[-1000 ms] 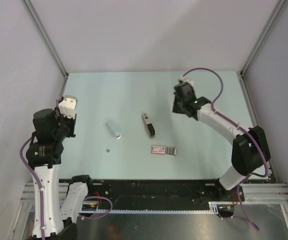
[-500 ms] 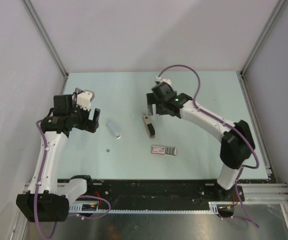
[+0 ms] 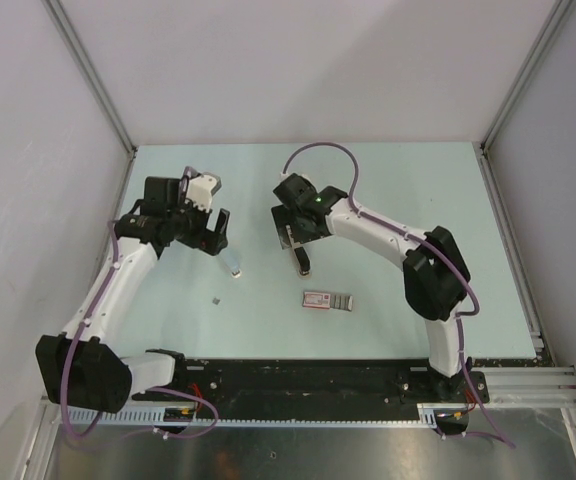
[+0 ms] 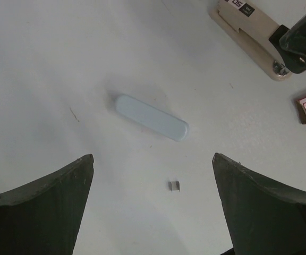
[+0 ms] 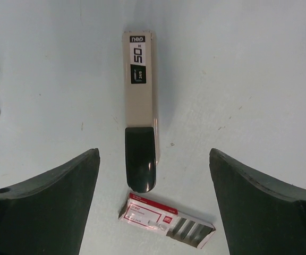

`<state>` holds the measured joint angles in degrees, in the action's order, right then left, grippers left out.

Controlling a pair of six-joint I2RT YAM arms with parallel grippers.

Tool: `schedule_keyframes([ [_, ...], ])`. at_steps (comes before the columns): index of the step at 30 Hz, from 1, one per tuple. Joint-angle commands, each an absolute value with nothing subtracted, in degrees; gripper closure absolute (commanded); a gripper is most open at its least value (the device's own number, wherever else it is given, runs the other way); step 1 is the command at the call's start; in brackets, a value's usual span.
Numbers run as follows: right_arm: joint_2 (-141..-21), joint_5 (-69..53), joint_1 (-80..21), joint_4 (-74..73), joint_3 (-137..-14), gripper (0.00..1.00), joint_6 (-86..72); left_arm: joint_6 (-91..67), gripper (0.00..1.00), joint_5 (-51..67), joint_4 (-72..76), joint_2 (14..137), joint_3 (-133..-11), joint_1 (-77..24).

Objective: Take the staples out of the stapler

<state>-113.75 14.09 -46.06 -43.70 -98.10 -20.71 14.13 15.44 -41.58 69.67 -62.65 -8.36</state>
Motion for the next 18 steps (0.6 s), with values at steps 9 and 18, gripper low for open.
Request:
schedule_keyframes([
  [9,-116.9,11.3,-47.4,-44.4,-97.0,0.22,-20.7,12.3,0.01,18.5,-38.1,66.9,-63.2,-9.4],
  [18,-119.3,8.6,-47.2,-43.6,-97.4,0.28,-21.1,12.2,0.01,17.7,-38.1,65.5,-62.6,-9.9],
])
